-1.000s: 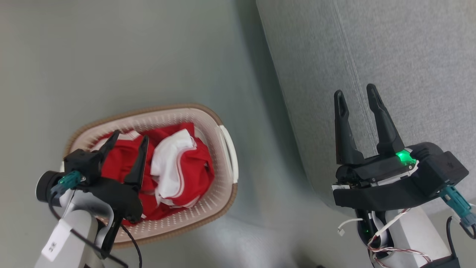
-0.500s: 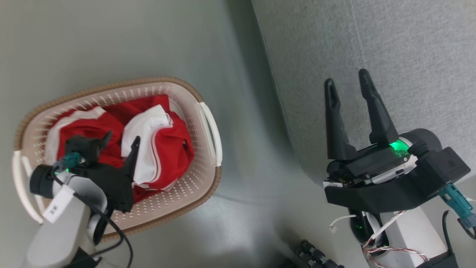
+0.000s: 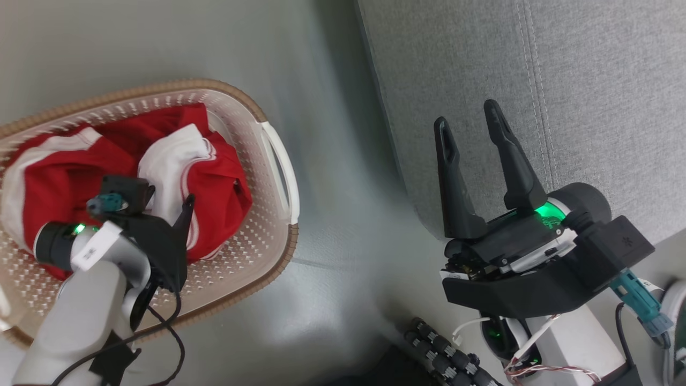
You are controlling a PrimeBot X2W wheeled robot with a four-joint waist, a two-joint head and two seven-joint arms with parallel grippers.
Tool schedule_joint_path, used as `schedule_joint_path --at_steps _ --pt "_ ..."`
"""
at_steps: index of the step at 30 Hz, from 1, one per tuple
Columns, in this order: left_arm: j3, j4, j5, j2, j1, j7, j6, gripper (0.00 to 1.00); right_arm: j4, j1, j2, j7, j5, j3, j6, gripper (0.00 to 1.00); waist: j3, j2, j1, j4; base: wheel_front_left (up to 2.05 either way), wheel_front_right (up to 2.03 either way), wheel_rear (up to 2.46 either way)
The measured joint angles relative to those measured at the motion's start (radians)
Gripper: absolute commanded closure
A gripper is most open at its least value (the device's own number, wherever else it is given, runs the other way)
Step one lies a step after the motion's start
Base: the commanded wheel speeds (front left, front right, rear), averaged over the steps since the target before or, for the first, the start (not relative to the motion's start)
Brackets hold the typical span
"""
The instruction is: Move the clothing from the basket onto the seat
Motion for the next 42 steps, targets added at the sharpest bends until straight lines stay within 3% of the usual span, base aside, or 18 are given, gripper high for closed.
schedule_joint_path --at_steps 6,7,8,9,22,36,42 --pt "-0.057 0.084 0.018 -0.016 -0.041 0.059 0.000 0.00 0.004 0.000 0.000 0.000 0.011 0.026 -0.033 0.00 0.027 0.0000 0.0000 -0.021 0.00 0.00 0.00" --pt "-0.060 0.091 0.018 -0.018 -0.044 0.067 0.000 0.04 0.004 0.000 0.000 0.000 0.011 0.028 -0.034 0.00 0.028 -0.0001 0.0000 -0.022 0.00 0.00 0.00" --pt "-0.062 0.099 0.018 -0.021 -0.050 0.067 0.000 0.59 0.004 0.000 0.000 0.000 0.012 0.030 -0.035 0.00 0.029 0.0000 -0.0001 -0.023 0.00 0.00 0.00" --pt "-0.063 0.104 0.017 -0.023 -0.058 0.071 0.000 1.00 0.004 0.000 0.001 0.000 0.012 0.032 -0.039 0.00 0.029 0.0000 0.0000 -0.024 0.00 0.00 0.00" --pt "-0.078 0.158 0.003 -0.008 -0.084 0.051 -0.006 1.00 0.033 -0.037 0.002 0.000 0.044 0.066 -0.060 0.00 0.005 0.0000 -0.0002 -0.034 0.00 0.00 0.00" --pt "-0.154 0.133 -0.064 -0.023 -0.052 -0.100 -0.006 1.00 0.126 -0.084 0.002 0.000 0.050 0.006 -0.059 0.00 -0.127 -0.0002 -0.0002 -0.009 0.00 0.00 0.00" --pt "-0.206 0.092 -0.081 -0.033 -0.047 -0.165 -0.006 1.00 0.160 -0.110 0.001 0.000 0.049 -0.025 -0.040 0.00 -0.203 -0.0003 -0.0003 0.020 0.00 0.00 0.00"
